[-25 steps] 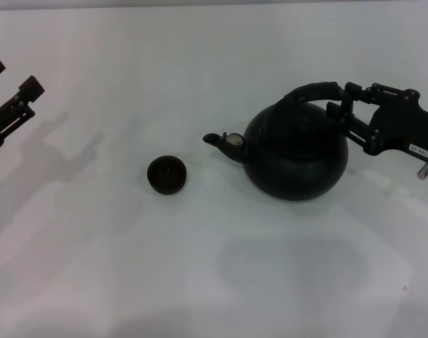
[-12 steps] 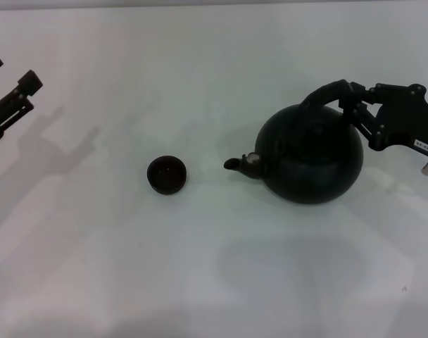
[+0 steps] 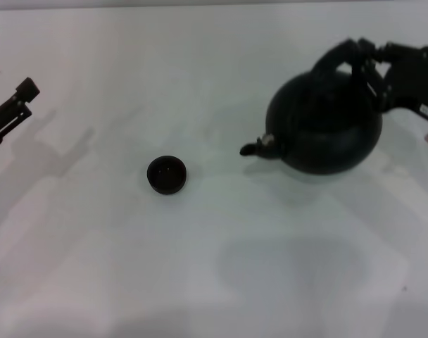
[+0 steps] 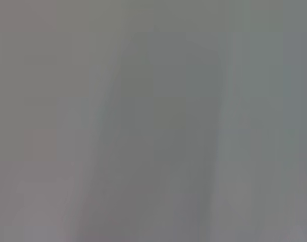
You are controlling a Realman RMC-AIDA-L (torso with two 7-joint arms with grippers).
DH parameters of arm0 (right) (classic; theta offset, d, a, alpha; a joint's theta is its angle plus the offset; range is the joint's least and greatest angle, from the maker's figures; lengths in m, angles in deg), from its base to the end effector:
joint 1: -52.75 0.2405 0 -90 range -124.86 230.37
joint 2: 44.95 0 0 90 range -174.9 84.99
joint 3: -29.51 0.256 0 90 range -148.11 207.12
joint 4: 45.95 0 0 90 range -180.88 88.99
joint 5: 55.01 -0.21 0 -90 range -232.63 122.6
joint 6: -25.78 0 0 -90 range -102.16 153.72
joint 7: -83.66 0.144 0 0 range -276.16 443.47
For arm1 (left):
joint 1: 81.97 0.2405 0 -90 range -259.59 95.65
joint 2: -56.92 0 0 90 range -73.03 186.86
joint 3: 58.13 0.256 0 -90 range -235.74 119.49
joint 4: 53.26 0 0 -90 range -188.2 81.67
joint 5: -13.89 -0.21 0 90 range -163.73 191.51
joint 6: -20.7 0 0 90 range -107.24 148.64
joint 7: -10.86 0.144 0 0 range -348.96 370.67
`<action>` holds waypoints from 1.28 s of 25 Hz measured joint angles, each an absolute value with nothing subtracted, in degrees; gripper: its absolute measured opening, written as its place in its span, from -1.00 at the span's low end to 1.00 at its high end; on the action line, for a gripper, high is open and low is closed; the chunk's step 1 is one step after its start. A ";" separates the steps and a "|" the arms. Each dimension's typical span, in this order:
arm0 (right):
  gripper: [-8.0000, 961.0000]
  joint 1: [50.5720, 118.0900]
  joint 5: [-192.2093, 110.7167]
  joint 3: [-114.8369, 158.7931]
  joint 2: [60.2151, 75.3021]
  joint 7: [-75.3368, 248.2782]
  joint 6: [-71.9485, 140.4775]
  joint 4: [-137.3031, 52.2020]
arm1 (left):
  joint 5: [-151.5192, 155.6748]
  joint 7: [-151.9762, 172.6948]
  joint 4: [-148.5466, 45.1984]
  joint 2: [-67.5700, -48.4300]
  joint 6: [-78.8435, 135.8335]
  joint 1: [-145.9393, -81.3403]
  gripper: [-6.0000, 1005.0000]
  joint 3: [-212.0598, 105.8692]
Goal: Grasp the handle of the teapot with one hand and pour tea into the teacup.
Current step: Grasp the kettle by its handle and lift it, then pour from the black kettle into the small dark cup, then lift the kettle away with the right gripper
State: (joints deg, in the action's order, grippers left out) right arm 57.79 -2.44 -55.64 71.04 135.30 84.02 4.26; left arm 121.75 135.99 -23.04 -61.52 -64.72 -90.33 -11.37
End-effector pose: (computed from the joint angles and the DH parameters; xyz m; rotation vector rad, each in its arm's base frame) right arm 0.2852 0.3007 0.0065 -2.1845 0.3900 0.7536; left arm -0.3419 0.2549 0.0405 -2.0210 -0.5813 -0.9686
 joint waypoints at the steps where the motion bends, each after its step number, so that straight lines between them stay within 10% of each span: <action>1: -0.63 57.81 -4.07 -56.73 71.05 133.70 83.55 4.84 | 121.77 136.00 -23.56 -61.50 -64.25 -90.27 0.66 -11.38; 32: -0.76 57.97 -10.86 -84.42 71.00 108.20 47.49 26.89 | 121.55 140.38 -33.47 -61.59 -52.63 -86.84 0.66 -19.98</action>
State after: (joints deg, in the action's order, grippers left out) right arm 57.97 -10.86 -84.42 71.00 108.20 47.49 26.89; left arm 121.55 140.38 -33.47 -61.59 -52.63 -86.84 -19.98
